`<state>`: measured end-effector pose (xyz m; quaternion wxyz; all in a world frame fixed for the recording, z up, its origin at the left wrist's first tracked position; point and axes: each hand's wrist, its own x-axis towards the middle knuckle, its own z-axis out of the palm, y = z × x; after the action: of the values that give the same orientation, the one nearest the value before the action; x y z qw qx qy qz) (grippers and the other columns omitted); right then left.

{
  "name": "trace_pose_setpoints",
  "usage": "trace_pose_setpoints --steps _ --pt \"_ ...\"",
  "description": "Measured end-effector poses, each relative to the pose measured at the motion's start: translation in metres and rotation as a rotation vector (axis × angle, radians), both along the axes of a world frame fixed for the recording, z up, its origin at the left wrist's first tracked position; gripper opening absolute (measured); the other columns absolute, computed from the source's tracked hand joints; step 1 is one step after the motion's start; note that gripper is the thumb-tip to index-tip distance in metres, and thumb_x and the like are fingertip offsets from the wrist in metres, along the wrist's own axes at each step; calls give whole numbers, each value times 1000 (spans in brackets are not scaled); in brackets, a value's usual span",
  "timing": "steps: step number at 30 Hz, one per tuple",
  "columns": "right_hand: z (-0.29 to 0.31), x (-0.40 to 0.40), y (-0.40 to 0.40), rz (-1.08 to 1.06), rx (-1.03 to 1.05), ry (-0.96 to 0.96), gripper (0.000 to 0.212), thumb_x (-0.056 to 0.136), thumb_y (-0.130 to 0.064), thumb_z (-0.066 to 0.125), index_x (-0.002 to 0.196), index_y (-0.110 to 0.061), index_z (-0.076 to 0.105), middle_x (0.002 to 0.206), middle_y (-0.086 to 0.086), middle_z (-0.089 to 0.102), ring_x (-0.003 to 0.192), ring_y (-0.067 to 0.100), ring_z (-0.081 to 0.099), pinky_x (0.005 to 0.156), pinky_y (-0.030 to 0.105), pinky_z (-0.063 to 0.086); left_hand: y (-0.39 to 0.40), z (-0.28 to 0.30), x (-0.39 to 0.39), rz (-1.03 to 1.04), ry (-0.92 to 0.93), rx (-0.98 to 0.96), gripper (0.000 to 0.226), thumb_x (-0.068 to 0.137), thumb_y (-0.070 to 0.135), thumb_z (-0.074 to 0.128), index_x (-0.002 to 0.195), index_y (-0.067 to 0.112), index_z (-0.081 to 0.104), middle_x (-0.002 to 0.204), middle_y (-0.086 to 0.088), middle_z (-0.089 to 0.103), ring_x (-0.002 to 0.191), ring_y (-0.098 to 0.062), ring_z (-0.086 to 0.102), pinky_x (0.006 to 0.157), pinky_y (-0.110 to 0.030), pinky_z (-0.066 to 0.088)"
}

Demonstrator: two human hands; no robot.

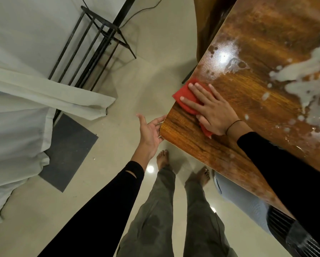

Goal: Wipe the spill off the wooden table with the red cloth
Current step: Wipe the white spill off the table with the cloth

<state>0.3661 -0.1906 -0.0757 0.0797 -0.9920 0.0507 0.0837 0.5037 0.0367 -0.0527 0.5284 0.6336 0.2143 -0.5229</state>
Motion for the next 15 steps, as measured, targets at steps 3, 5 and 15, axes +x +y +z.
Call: trace_pose_setpoints --steps 3,5,15 --pt "8 19 38 -339 7 -27 78 108 -44 34 181 -34 6 188 14 -3 175 34 -1 140 59 4 -1 -2 0 -34 -13 -9 105 98 87 -3 133 21 72 139 -13 75 137 -32 65 126 -61 39" --pt "7 19 69 -353 30 -46 80 108 -45 35 181 -31 5 188 16 -3 175 35 -1 140 60 6 -4 -2 3 -58 -21 -24 109 98 87 -4 140 19 70 139 -15 74 136 -33 65 126 -62 39" --pt "-4 -62 39 427 20 1 81 109 -51 40 180 -37 5 189 8 0 175 30 0 139 51 -10 -31 5 -1 -146 -184 9 93 103 81 -3 128 31 72 128 -12 74 122 -27 70 89 -40 59"
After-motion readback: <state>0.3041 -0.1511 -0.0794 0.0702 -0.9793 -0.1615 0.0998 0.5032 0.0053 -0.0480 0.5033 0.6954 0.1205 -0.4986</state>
